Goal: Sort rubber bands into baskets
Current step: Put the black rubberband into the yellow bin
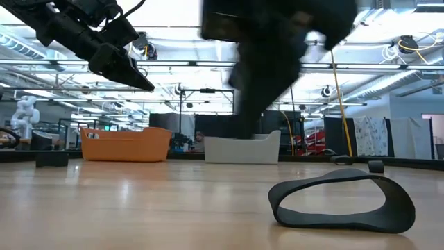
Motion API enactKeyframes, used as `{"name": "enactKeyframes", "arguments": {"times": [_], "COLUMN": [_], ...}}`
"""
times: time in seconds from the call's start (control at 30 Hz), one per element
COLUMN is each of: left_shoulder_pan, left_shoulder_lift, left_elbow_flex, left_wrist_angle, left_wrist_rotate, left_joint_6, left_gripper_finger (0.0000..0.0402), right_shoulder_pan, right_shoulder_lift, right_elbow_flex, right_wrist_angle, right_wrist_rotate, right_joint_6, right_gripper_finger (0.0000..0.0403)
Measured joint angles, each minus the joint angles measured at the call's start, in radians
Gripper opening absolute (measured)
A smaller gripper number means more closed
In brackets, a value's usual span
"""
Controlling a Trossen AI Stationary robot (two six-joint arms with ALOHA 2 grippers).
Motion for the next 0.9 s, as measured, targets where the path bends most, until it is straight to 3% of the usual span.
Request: {"name": "enactKeyframes", "arguments": {"times": [0.13,0.43,0.7,0.9], "left_shoulder_pan": [0.0,0.0,0.0,0.0], "left_shoulder_lift": [0.0,0.0,0.0,0.0], "left_elbow_flex": [0.0,0.0,0.0,0.0], "left_wrist_angle": [0.0,0.002,0.002,0.002], "left_wrist_rotate": [0.0,0.0,0.0,0.0], "left_joint_6": [0.0,0.009,0.013,0.012], "left_gripper_finger": [0.0138,0.0138,0.0138,0.0138], "right_shoulder_pan": [0.039,0.237,0.473,0.562], "right_shoulder_lift": [-0.081,-0.282,-0.337,-0.306], "right_elbow_flex": [-0.001,-0.001,0.0,0.0], "right_wrist_angle": [-0.225,-0.657,-0.714,-0.715], "right_wrist_rotate": [-0.002,-0.198,-0.192,-0.195], "right_joint_6": [0.166,0.72,1.107,1.324], "right_gripper_finger": [0.0001,0.0001,0.0,0.0007]}}
